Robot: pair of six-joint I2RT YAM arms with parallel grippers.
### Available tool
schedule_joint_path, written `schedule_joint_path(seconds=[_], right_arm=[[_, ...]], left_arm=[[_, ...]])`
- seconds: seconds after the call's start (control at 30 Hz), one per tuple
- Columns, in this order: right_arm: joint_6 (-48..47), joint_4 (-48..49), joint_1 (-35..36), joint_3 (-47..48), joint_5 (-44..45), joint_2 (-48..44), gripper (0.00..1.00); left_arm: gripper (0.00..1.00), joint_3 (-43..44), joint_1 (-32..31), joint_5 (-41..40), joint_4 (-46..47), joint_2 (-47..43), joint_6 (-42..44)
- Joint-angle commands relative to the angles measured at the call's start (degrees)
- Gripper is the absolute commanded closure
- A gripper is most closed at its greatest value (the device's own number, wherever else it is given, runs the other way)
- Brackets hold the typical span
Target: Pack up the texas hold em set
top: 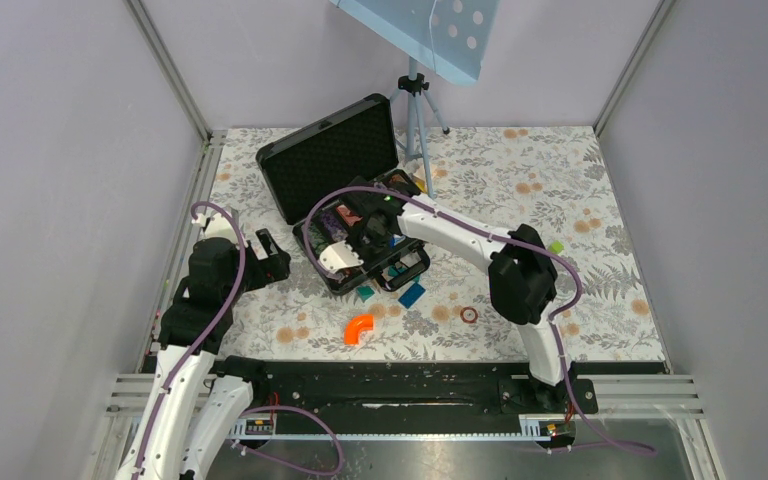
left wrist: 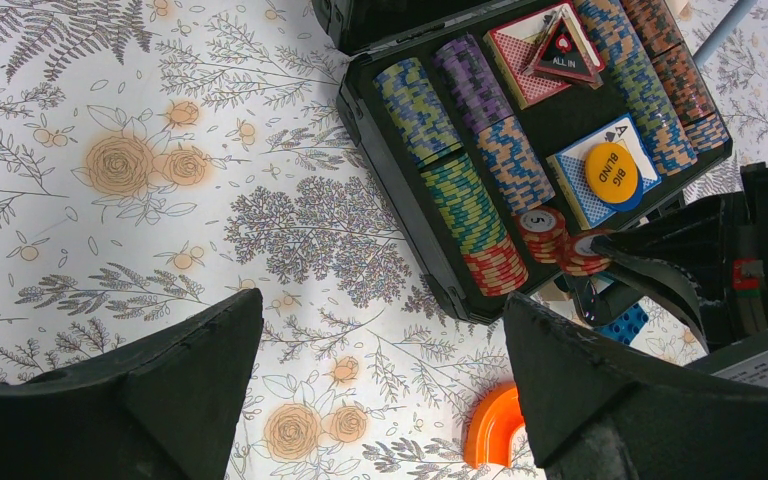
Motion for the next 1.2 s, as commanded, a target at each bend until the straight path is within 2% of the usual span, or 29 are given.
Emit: schedule_joint_path(seconds=[0.0, 0.7, 1.17], right_arm=[[0.95, -1.47, 0.77, -2.17, -0.89, -4.24, 1.0], [1.96, 1.65, 0.78, -4.5, 0.0, -3.88, 1.0], [2.57, 2.71, 0.94, -7.19, -0.14, -7.41, 1.0]], left_arm=[[0.11, -0.08, 0.34, 0.2, 3.39, -0.13, 0.96], [0.1, -0.21, 0.29, 0.61, 3.66, 0.19, 1.05], [0.1, -0.23, 0.27, 0.97, 3.69, 0.21, 1.05]])
